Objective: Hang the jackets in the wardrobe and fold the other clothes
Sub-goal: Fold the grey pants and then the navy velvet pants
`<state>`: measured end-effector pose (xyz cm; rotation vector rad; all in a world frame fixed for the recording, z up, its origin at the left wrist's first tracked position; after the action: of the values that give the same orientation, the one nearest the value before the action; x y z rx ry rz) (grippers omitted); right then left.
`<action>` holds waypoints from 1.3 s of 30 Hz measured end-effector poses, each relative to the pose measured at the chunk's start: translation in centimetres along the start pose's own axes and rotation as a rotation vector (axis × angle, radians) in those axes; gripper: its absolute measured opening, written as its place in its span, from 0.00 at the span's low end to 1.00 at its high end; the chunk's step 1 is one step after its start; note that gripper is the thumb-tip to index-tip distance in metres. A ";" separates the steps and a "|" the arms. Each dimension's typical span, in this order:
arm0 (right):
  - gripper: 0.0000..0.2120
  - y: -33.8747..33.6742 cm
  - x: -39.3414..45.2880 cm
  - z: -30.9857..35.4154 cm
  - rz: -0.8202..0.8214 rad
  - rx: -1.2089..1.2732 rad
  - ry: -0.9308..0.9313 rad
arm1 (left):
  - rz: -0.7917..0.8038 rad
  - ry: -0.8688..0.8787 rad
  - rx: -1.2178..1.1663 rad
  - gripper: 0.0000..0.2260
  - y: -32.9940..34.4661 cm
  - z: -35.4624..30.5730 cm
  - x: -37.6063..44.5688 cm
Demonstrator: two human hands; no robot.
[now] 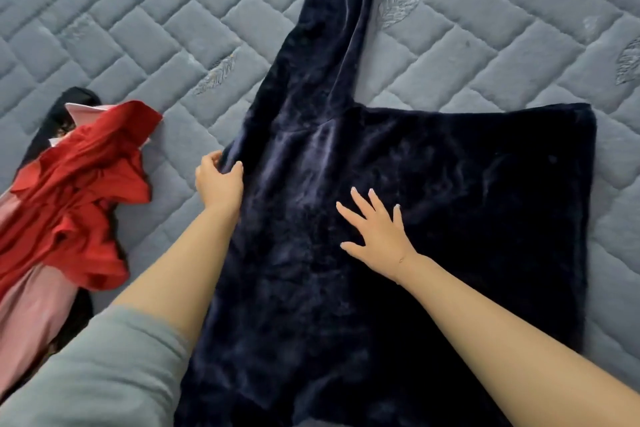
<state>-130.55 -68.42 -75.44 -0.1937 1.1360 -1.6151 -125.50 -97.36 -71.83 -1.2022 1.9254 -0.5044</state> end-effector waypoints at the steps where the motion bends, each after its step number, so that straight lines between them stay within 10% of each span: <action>1: 0.36 0.7 0.7 0.3 0.025 -0.034 0.025 | 0.035 0.004 0.006 0.21 0.3 -0.1 1.3; 5: 0.43 2.9 1.8 0.8 0.068 -0.207 0.126 | 0.206 -0.063 0.119 0.26 2.2 2.2 5.3; 8: 0.45 3.3 2.0 0.5 0.047 -0.224 0.160 | 0.314 -0.045 -0.019 0.09 1.7 2.4 7.0; 16: 0.40 3.4 1.2 0.9 -0.016 -0.228 0.146 | 0.213 -0.009 -0.106 0.07 0.6 1.8 9.7; 20: 0.33 5.0 -2.5 4.5 -0.194 -0.265 0.145 | -0.110 0.153 0.295 0.25 -0.5 2.2 4.0; 24: 0.29 11.4 -8.5 7.3 -0.212 -0.148 0.201 | 0.181 0.634 0.350 0.24 1.7 7.7 -10.4; 33: 0.28 16.1 -20.8 1.5 -0.128 -0.168 0.415 | 0.100 0.539 0.873 0.26 1.5 18.6 -14.5; 36: 0.27 15.1 -25.1 0.5 -0.332 0.046 0.395 | 0.145 0.397 0.713 0.25 1.3 18.5 -19.9; 39: 0.25 13.6 -32.9 -3.0 -0.760 0.234 0.656 | 0.339 0.645 0.617 0.25 3.3 19.1 -29.4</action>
<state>-110.63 -38.81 -73.49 0.0887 1.4378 -2.5942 -105.31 -68.47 -73.50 -0.3145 2.1778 -1.2940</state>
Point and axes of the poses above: each hand's wrist, its own x-axis towards the middle knuckle, its own y-axis out of the palm, z = x × y, the point moved 8 cm from there along x, towards the middle knuckle, and after that the axes turned 13 degrees about -y, right-handed, at the moved point
